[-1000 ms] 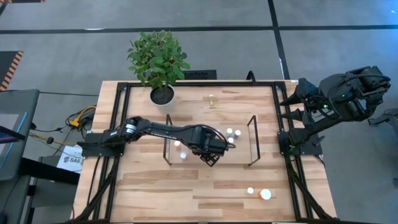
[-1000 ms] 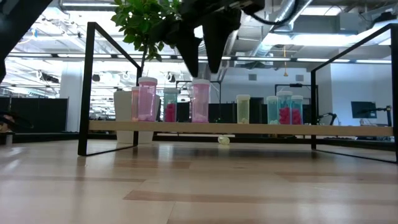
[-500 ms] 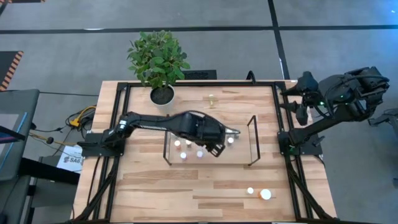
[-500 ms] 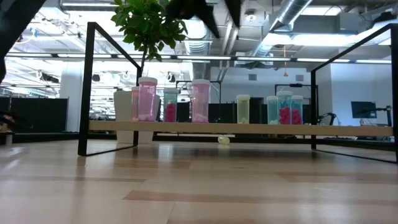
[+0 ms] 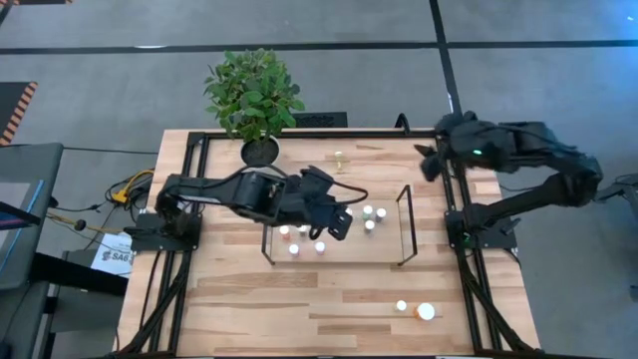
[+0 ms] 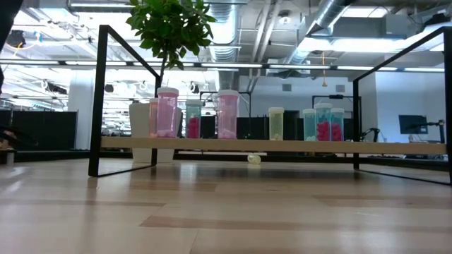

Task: Pick and place medicine bottles onto shelf by color
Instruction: Put the yellow pill bottle on the shelf

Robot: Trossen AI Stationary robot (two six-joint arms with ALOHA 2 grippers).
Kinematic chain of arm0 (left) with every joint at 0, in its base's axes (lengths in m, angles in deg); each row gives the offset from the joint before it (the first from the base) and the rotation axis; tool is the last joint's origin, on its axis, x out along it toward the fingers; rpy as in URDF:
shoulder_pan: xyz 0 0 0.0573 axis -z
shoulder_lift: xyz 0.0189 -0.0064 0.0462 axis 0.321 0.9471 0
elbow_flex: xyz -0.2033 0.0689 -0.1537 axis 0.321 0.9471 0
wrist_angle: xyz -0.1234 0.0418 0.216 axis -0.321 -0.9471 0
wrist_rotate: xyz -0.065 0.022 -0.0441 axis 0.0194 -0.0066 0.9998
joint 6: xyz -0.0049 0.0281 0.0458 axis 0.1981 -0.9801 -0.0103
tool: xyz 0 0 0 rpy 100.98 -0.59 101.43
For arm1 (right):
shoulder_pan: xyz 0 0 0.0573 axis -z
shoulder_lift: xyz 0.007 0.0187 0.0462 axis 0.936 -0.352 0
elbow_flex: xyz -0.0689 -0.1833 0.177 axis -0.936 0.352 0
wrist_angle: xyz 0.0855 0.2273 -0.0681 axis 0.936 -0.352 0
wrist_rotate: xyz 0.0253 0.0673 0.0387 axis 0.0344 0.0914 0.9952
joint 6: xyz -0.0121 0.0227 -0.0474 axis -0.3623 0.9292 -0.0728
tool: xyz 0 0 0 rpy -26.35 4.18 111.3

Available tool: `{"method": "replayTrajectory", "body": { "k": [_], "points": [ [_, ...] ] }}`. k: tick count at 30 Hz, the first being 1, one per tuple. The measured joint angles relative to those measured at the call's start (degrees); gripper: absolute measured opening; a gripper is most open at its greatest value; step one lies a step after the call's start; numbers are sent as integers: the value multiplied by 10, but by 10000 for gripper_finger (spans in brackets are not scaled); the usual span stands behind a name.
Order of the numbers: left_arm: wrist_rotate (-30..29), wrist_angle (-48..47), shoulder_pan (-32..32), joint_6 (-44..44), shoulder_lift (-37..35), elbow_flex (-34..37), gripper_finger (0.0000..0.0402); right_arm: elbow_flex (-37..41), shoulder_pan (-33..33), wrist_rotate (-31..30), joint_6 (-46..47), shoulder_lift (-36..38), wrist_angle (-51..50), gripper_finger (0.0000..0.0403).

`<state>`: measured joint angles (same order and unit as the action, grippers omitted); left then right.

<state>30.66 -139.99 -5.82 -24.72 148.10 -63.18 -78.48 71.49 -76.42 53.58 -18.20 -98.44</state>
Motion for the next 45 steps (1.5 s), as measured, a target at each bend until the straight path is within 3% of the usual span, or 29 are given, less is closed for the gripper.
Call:
{"method": "replayTrajectory", "body": {
  "k": [3,9,16,22,30,45],
  "points": [
    [-17,-12,9,0,-17,0,170,34,44,33,7,-22,65,255],
    [-21,-24,20,-11,-46,0,160,53,138,154,18,-121,114,255],
    [-11,-32,32,-53,-86,0,155,53,192,262,6,-258,181,255],
    [3,-33,62,-77,-125,0,154,53,218,288,43,-361,234,255],
    [-21,-33,107,-106,-160,0,154,53,250,337,98,-474,326,255],
    [-36,-137,105,-113,-179,0,154,52,277,349,172,-592,402,255]
  ]
}}
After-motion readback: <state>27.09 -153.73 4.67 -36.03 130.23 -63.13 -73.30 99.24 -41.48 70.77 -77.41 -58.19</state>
